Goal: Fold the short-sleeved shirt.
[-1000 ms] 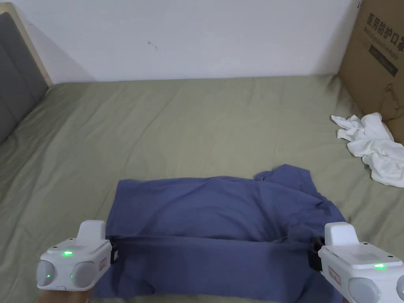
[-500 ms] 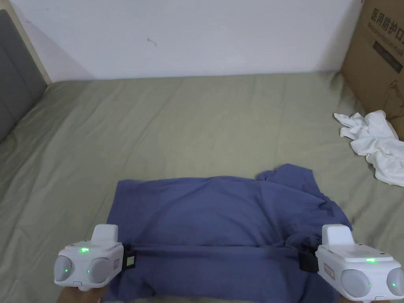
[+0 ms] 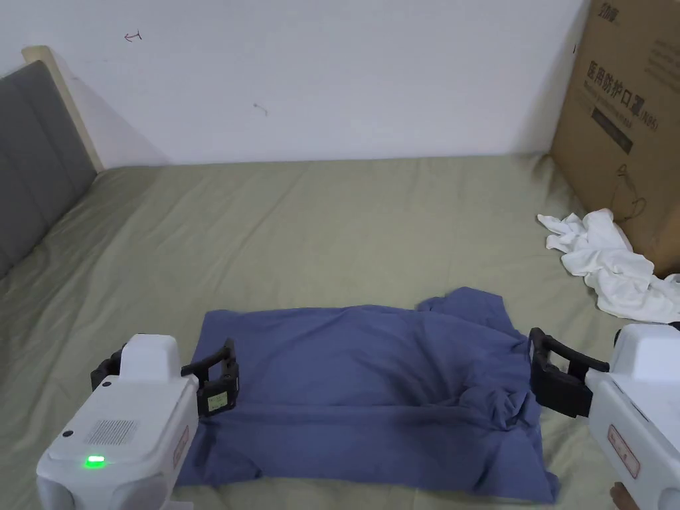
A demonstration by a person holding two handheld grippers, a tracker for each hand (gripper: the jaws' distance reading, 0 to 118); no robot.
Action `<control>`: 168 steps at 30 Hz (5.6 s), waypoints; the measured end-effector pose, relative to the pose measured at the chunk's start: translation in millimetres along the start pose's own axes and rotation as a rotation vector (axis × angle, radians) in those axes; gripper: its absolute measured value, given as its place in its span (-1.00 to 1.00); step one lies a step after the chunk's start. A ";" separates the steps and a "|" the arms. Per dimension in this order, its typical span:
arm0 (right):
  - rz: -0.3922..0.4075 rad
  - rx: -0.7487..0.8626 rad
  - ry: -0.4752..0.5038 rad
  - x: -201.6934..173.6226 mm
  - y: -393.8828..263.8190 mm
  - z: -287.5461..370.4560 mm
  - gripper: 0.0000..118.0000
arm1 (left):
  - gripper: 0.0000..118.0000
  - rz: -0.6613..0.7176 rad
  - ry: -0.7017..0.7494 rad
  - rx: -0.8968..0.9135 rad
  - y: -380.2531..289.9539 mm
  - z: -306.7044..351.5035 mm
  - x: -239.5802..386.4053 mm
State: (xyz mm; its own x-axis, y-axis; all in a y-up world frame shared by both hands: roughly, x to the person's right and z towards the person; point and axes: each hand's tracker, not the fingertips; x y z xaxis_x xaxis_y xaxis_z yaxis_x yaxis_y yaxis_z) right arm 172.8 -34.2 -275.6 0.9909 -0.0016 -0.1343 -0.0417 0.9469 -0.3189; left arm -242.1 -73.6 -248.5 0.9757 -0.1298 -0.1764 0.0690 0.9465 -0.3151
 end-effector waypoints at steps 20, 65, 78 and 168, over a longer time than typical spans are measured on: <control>0.015 0.064 -0.072 -21.1 -24.0 29.3 -0.98 | -1.00 0.052 0.004 -0.017 -19.9 32.3 -0.3; -0.043 -0.653 -0.027 9.4 -163.2 -123.1 0.60 | -0.94 0.185 -0.083 -0.663 -111.5 -102.5 -64.9; -0.167 -0.600 0.070 12.1 -144.9 -89.2 -0.89 | -0.94 0.308 -0.083 -0.665 -117.5 -96.2 -80.6; 0.008 -0.179 -0.054 -16.1 -26.2 -182.6 -1.00 | -0.94 0.082 -0.057 -0.771 -87.7 -333.0 -58.3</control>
State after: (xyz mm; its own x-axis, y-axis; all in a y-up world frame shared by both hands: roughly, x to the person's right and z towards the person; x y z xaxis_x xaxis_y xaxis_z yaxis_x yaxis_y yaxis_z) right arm 134.6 -117.7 -436.3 0.9957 0.0281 -0.0883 -0.0673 0.8743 -0.4807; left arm -374.3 -247.3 -521.0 0.9820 -0.0330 -0.1858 -0.1479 0.4770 -0.8664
